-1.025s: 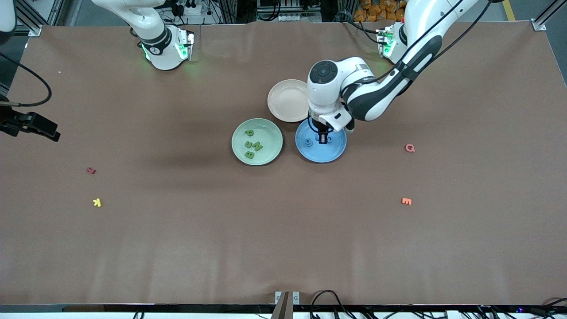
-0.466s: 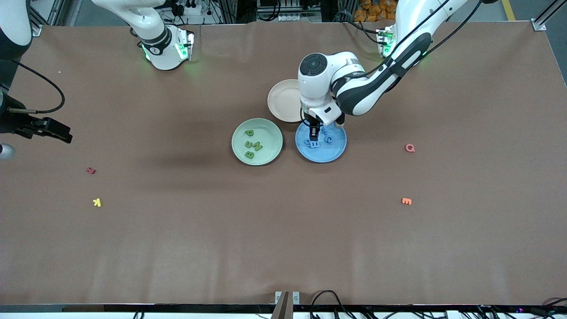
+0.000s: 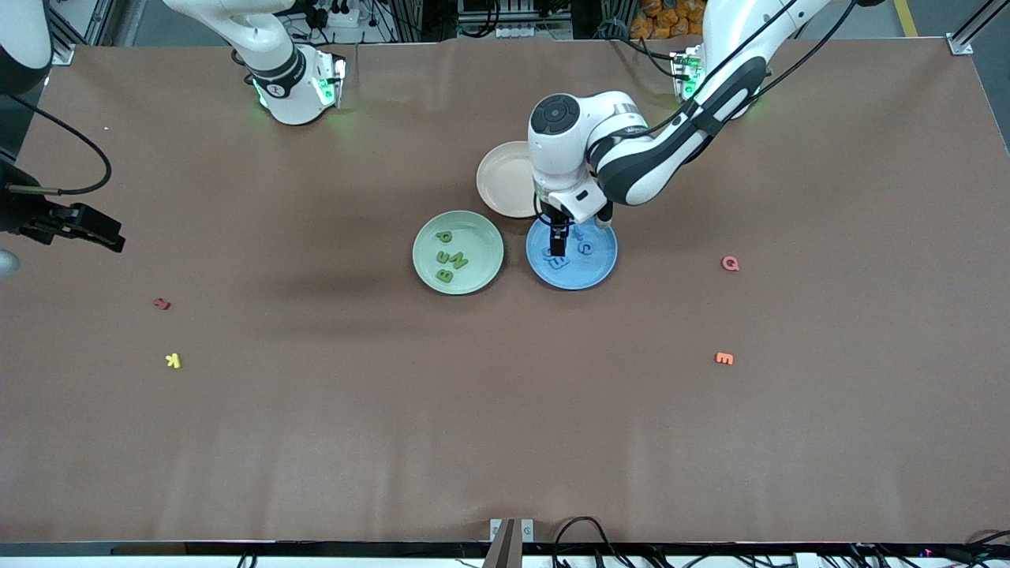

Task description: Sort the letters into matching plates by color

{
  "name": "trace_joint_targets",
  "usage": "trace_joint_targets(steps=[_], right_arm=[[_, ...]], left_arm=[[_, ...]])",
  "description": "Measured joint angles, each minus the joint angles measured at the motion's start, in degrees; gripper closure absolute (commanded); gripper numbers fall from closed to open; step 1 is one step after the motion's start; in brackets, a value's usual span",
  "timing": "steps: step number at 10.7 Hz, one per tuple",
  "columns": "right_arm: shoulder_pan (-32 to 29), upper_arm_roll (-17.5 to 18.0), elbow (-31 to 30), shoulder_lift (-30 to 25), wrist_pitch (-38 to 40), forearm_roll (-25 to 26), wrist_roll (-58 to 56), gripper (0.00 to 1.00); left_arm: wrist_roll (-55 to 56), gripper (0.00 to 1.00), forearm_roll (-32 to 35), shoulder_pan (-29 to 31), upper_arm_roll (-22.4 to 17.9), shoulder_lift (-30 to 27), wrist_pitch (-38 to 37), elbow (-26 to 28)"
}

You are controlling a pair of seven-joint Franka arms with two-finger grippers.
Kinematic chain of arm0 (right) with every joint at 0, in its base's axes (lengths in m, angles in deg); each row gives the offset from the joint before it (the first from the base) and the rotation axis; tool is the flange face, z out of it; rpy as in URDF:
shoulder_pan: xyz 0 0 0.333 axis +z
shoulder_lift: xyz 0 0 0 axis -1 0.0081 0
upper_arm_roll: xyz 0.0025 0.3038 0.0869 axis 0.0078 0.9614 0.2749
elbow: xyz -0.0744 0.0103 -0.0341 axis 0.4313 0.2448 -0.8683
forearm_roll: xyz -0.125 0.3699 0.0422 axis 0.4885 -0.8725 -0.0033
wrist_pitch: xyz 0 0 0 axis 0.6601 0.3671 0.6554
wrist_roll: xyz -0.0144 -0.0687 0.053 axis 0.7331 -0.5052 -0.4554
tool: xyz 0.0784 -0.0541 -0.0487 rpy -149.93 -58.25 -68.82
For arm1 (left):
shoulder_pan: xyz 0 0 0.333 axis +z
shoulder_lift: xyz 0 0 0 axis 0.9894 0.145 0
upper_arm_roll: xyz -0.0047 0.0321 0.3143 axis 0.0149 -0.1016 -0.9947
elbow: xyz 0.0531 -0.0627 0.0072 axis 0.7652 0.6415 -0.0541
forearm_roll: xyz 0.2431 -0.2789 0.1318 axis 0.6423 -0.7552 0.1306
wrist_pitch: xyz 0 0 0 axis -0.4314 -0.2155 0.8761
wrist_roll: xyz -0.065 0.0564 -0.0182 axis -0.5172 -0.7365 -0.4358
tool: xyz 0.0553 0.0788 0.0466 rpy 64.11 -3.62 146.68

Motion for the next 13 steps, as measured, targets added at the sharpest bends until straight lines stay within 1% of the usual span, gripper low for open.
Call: trace_joint_targets(steps=[2, 5, 10, 13], right_arm=[[0.0, 0.0, 1.5, -0.2, 0.4, 0.0, 0.0, 0.0], [-0.1, 0.0, 2.3, -0.3, 0.7, 0.0, 0.0, 0.0], [-0.1, -0.1, 2.7, -0.4, 0.9, -0.4, 0.0, 0.0], [-0.1, -0.1, 3.7, -0.4, 0.9, -0.6, 0.0, 0.0]], left_arm=[[-0.3, 0.0, 0.0, 0.1, -1.5, 0.0, -2.0, -2.0], [-2.6, 0.0, 0.0, 0.6, -5.4, -0.1, -2.6, -3.5], [-13.2, 0.0, 0.1, 1.4, -11.6, -0.1, -2.6, -5.8], [-21.5, 0.0, 0.1, 4.3, -13.5, -0.1, -2.7, -7.0]])
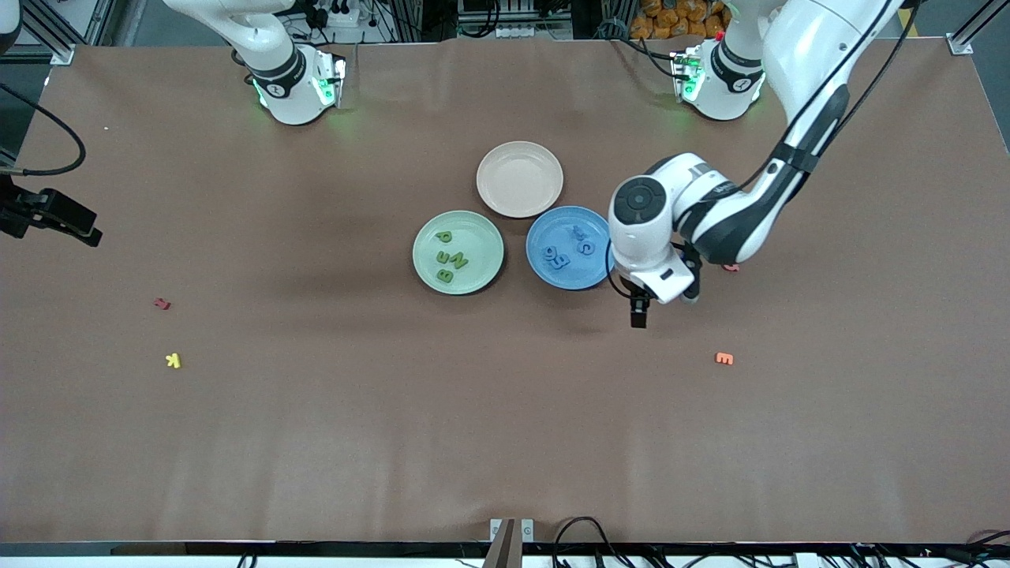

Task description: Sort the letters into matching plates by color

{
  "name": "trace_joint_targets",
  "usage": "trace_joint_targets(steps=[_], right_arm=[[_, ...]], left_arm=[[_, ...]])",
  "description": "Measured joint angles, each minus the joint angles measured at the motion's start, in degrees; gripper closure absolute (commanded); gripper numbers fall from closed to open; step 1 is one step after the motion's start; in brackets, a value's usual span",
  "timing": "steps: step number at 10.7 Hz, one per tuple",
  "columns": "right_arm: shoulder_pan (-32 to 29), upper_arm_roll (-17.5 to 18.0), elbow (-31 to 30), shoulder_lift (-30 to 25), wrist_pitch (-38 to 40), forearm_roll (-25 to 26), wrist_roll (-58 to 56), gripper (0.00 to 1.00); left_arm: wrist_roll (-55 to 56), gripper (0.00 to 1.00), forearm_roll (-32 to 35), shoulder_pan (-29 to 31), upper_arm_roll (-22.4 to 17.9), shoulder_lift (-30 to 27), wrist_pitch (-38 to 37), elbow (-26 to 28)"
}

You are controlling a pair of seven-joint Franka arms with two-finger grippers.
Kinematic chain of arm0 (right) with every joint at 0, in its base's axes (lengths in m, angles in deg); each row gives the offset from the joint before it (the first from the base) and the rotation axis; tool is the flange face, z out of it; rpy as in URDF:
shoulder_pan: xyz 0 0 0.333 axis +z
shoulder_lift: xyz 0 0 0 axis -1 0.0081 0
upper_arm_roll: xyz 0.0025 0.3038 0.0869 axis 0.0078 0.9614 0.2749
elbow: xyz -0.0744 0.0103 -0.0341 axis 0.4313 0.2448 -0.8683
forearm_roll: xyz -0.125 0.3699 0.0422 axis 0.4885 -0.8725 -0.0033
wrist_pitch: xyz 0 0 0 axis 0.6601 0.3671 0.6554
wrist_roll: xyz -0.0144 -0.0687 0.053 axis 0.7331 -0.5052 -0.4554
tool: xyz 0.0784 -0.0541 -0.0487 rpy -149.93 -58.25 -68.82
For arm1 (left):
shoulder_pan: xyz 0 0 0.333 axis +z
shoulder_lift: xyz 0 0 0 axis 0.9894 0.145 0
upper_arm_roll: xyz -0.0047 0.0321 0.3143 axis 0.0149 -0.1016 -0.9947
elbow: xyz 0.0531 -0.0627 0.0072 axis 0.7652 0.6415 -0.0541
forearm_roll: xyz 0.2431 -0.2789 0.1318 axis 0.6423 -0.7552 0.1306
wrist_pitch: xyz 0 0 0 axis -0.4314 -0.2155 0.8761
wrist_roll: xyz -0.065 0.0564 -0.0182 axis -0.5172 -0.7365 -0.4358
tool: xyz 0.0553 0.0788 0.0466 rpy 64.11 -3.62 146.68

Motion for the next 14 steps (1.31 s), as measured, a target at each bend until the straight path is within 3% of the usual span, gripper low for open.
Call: trace_joint_targets(steps=[5, 14], right_arm=[[0.0, 0.1, 0.0, 0.0, 0.1, -0.1, 0.0, 0.0], [0.1, 0.1, 0.0, 0.2, 0.2, -0.2, 0.0, 0.0]], left_arm=[[-14.0, 0.0, 0.0, 7.3, -0.4, 0.0, 0.0, -0.1], [-47.8, 0.0, -2.7, 7.8, -7.9, -2.3, 0.0, -4.4]])
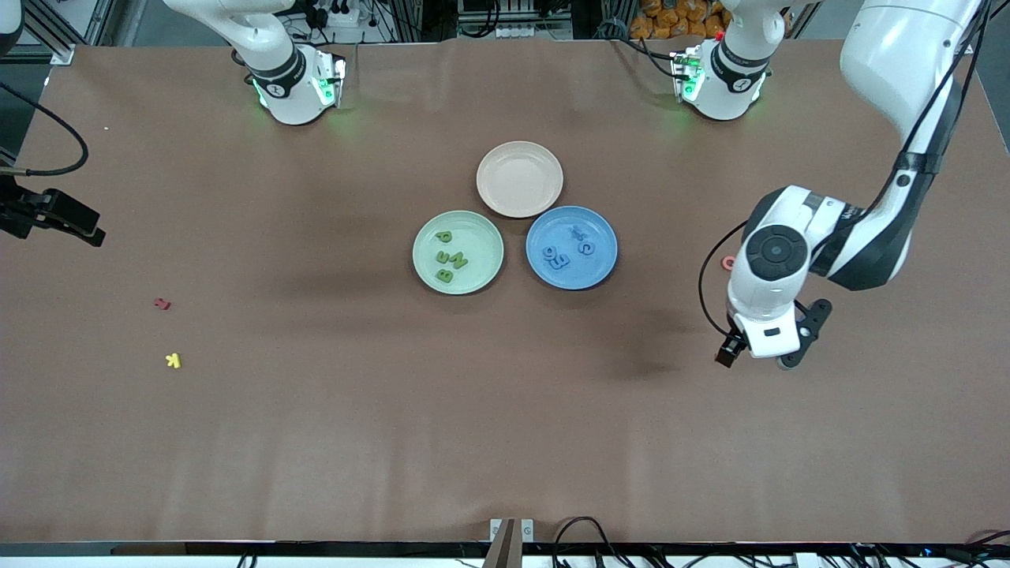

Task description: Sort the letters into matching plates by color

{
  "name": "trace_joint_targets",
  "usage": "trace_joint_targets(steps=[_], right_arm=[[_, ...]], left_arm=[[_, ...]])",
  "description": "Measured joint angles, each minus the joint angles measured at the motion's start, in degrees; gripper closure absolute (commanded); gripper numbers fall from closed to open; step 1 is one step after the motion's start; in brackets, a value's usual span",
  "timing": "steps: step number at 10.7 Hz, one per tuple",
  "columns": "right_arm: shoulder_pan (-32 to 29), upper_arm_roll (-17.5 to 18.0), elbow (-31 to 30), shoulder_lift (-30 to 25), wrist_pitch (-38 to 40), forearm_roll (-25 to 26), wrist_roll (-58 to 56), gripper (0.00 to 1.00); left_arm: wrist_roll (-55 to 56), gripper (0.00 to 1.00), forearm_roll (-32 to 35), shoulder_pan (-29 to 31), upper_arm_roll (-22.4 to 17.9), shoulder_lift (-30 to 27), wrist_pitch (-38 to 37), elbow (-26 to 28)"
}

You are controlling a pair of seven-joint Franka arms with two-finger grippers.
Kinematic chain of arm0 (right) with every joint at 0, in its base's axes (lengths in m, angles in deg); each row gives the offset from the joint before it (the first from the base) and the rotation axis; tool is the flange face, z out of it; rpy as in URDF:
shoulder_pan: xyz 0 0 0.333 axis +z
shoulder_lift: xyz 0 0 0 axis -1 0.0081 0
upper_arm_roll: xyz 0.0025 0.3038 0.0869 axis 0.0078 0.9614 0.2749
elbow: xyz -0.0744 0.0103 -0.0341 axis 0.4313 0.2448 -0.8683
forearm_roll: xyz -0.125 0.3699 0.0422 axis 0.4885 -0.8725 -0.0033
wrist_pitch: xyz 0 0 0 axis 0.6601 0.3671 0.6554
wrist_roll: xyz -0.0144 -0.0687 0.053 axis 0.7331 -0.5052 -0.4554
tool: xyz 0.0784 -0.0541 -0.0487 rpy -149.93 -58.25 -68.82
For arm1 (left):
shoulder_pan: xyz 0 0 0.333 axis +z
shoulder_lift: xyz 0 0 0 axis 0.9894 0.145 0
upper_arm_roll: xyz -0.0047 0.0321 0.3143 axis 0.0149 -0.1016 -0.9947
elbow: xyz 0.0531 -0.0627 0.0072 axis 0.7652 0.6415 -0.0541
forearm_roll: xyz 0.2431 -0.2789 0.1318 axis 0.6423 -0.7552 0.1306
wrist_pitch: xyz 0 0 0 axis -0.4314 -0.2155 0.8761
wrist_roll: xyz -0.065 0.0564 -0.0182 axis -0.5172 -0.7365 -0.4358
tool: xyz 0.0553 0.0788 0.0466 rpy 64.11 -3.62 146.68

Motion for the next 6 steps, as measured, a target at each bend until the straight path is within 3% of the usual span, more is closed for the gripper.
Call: trace_joint_targets(steps=[6], right_arm=[[0.0, 0.1, 0.0, 0.1, 0.1, 0.0, 0.0, 0.0]], left_arm=[[-21.8, 0.0, -7.5, -0.2, -2.4, -2.9, 0.0, -2.0]])
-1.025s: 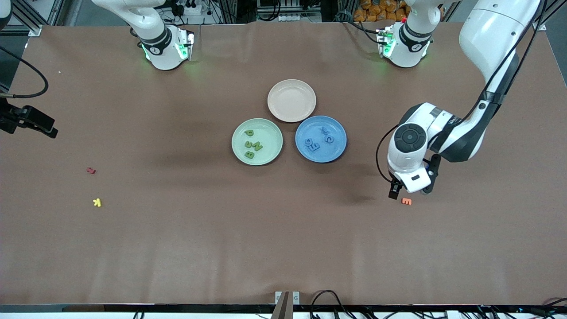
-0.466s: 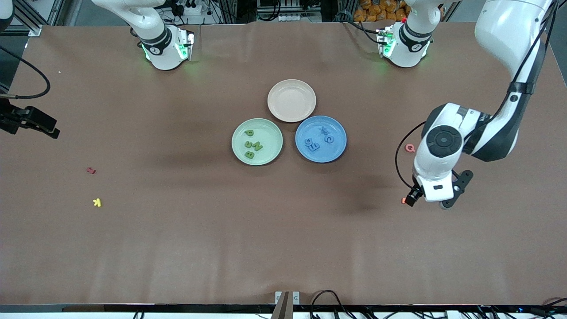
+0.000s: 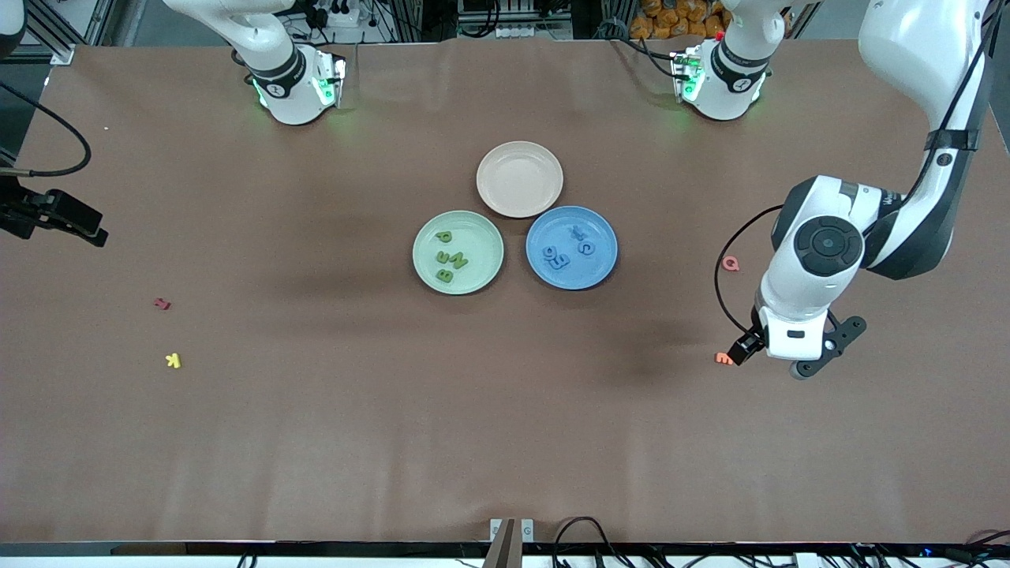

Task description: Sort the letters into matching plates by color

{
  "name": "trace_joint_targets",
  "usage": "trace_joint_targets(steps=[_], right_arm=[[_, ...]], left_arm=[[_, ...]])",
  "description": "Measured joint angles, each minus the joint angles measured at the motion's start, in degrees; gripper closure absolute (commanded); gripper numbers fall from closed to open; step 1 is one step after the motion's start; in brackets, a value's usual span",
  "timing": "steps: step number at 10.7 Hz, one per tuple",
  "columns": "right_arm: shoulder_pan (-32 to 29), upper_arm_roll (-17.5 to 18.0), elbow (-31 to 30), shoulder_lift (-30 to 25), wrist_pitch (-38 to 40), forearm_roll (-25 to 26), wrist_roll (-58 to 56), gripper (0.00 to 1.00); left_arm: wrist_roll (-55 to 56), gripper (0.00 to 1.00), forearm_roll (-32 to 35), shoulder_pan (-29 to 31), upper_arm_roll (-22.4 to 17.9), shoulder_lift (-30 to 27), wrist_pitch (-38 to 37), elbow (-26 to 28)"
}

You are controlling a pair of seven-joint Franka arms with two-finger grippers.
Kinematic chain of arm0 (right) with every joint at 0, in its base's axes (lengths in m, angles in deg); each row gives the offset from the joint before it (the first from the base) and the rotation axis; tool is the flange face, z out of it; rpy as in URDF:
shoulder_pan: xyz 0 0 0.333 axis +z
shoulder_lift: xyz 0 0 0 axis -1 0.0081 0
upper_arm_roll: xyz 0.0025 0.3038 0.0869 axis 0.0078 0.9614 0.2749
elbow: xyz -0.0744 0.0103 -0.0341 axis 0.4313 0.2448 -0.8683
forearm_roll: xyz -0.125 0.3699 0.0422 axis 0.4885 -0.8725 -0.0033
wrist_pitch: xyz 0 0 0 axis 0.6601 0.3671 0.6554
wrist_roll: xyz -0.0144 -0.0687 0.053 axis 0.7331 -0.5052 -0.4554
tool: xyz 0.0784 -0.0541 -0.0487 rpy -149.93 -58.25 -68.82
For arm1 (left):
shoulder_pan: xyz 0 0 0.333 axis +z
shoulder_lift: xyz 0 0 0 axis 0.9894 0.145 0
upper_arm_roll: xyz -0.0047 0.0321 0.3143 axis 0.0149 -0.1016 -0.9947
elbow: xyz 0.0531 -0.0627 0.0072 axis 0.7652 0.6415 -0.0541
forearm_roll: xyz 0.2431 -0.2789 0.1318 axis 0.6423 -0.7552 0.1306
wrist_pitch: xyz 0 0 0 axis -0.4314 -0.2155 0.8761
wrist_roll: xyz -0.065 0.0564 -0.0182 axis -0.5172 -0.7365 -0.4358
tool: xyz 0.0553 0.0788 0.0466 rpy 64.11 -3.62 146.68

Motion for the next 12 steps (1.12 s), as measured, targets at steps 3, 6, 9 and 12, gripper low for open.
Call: trace_joint_targets(steps=[3, 6, 9, 12], right_arm=[[0.0, 0.0, 0.0, 0.1, 0.0, 0.0, 0.0, 0.0], [0.0, 0.0, 0.0, 0.1, 0.0, 0.0, 0.0, 0.0], [0.0, 0.0, 0.0, 0.1, 0.0, 0.0, 0.0, 0.0], [0.0, 0.0, 0.0, 0.1, 0.0, 0.0, 0.0, 0.0]], left_arm=[[-10.9, 0.0, -4.6, -0.5, -1.3, -1.4, 0.0, -0.4], [-21.5, 0.0, -7.4, -1.1, -3.7, -2.7, 0.0, -0.4], [-30.2, 0.0, -10.3, -1.9, -6.5, -3.8, 0.0, -0.8], [-34.7, 0.0, -12.6, -2.5, -7.5, -3.9, -2.1, -2.4]])
